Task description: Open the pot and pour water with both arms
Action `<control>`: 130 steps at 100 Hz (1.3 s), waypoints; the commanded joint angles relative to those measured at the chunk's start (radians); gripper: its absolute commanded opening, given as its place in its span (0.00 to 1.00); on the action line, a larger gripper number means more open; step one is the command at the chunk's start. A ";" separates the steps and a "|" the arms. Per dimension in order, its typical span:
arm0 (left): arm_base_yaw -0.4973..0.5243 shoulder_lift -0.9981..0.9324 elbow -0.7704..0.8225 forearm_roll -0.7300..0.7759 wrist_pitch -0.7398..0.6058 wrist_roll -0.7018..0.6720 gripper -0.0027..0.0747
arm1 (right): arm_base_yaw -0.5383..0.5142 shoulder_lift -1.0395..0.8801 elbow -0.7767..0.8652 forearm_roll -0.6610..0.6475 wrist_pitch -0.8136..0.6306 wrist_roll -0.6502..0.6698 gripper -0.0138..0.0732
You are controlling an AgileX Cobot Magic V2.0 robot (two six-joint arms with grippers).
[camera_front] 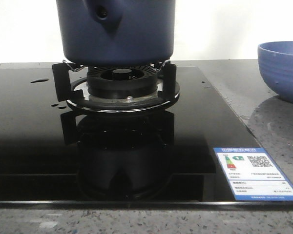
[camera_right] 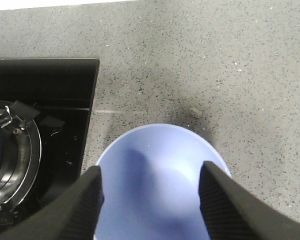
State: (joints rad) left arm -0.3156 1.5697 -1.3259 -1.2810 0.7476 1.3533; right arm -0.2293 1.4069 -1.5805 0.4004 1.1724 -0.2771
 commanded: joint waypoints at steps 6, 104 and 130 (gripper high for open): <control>0.005 -0.041 -0.036 -0.066 0.006 0.001 0.79 | -0.006 -0.031 -0.020 0.028 -0.039 -0.012 0.60; 0.321 -0.546 0.112 0.068 -0.256 -0.212 0.01 | 0.223 -0.357 0.347 0.553 -0.706 -0.655 0.11; 0.321 -0.896 0.595 0.064 -0.572 -0.151 0.01 | 0.319 -0.694 0.909 0.562 -0.993 -0.729 0.11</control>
State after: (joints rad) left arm 0.0037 0.7733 -0.8204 -1.1849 0.2826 1.1922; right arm 0.0747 0.8202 -0.7876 0.9356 0.2982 -0.9862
